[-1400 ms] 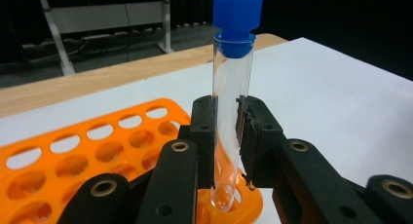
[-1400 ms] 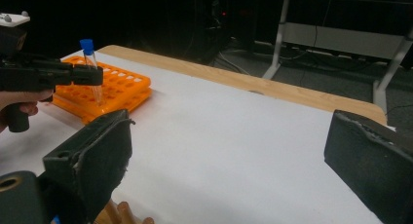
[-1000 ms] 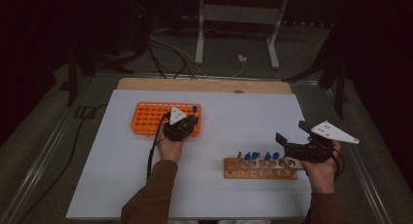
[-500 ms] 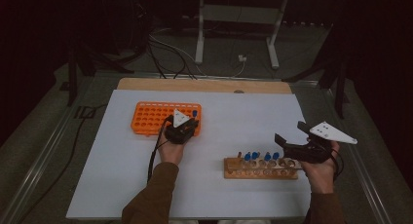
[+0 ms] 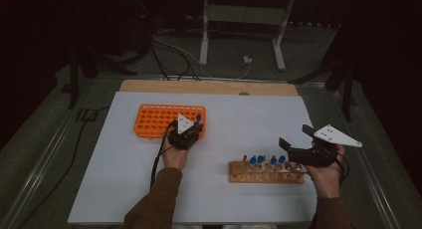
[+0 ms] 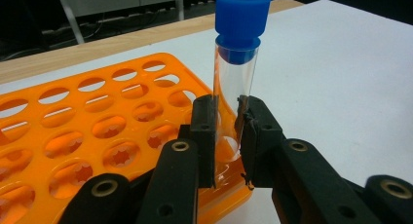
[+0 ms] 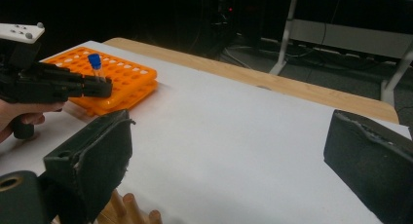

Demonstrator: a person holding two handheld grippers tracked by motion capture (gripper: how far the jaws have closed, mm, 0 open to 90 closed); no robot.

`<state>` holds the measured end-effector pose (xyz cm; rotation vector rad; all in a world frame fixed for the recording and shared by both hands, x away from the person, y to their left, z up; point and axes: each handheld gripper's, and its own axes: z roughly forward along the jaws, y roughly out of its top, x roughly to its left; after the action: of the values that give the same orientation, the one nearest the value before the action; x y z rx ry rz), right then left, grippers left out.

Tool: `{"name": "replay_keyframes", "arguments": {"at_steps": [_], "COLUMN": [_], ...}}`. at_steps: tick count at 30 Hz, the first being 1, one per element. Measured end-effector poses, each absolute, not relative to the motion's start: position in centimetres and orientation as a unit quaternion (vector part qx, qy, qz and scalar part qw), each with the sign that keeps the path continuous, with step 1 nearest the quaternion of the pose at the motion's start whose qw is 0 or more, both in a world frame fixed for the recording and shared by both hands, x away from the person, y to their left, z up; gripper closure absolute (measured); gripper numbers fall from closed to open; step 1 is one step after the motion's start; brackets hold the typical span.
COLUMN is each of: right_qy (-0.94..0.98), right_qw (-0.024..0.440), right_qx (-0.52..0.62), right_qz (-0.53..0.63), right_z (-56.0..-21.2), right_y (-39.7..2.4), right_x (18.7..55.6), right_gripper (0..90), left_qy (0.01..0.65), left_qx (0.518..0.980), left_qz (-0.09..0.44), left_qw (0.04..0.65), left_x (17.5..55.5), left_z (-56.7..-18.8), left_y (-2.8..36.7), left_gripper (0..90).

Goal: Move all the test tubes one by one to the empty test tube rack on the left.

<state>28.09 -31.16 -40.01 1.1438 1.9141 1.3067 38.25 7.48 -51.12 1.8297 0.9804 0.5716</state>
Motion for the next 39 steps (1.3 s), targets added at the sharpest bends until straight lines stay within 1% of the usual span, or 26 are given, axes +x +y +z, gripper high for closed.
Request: {"name": "replay_keyframes", "arguments": {"at_steps": [4,5,8,10,13,14,16,17,20,21,23,24,28,30,32,37,39], "right_qy": [0.714,0.713,0.713,0.712,0.711,0.711,0.711,0.712,0.713,0.713,0.714,0.715,0.724,0.727,0.728,0.732,0.732], "right_qw": [0.274,0.273,0.272,0.272,0.27,0.27,0.269,0.268,0.258,0.254,0.246,0.242,0.233,0.232,0.23,0.221,0.215], "right_qx": [0.423,0.423,0.424,0.424,0.424,0.423,0.422,0.422,0.42,0.42,0.418,0.417,0.41,0.408,0.406,0.398,0.395], "right_qz": [0.487,0.487,0.487,0.489,0.492,0.492,0.493,0.494,0.499,0.501,0.505,0.506,0.503,0.501,0.502,0.506,0.511], "right_z": [-40.1,-40.1,-40.1,-40.1,-40.1,-40.1,-40.1,-40.1,-40.2,-40.2,-40.3,-40.4,-40.5,-40.6,-40.7,-41.1,-41.4], "right_y": [-31.0,-31.0,-31.0,-31.1,-31.2,-31.2,-31.2,-31.2,-31.1,-31.1,-31.1,-31.0,-31.0,-31.1,-31.3,-32.0,-32.4], "right_x": [28.1,28.1,28.1,28.1,28.0,28.0,28.0,28.0,28.0,28.0,28.0,28.0,27.9,27.8,27.6,27.1,26.8], "right_gripper": [3.6,3.6,3.6,3.6,3.6,3.6,3.6,3.6,3.6,3.6,3.6,3.6,4.0,5.2,5.8,7.5,10.1], "left_qy": [0.415,0.42,0.427,0.432,0.433,0.438,0.443,0.443,0.45,0.448,0.448,0.446,0.432,0.429,0.428,0.425,0.424], "left_qx": [0.742,0.739,0.735,0.733,0.729,0.725,0.72,0.72,0.72,0.721,0.722,0.723,0.73,0.73,0.726,0.721,0.72], "left_qz": [0.214,0.21,0.203,0.197,0.19,0.189,0.198,0.197,0.195,0.192,0.189,0.185,0.185,0.204,0.204,0.191,0.185], "left_qw": [0.482,0.483,0.486,0.488,0.495,0.496,0.496,0.497,0.491,0.493,0.492,0.494,0.496,0.49,0.498,0.513,0.517], "left_x": [38.5,38.6,38.7,38.6,38.5,38.5,38.3,38.2,38.0,38.0,37.8,37.7,37.2,36.8,36.6,35.9,35.7], "left_z": [-51.0,-50.9,-50.9,-50.8,-50.5,-50.3,-50.0,-49.8,-49.3,-49.2,-48.9,-48.8,-48.1,-47.7,-47.2,-46.4,-46.2], "left_y": [7.7,7.8,7.9,8.0,8.2,8.3,8.4,8.5,8.9,9.1,9.4,9.6,10.2,10.5,11.1,12.1,12.4], "left_gripper": [76.8,73.5,59.3,54.0,49.0,45.8,34.6,31.5,15.7,14.4,4.9,1.8,0.6,0.6,0.6,0.7,0.6]}}
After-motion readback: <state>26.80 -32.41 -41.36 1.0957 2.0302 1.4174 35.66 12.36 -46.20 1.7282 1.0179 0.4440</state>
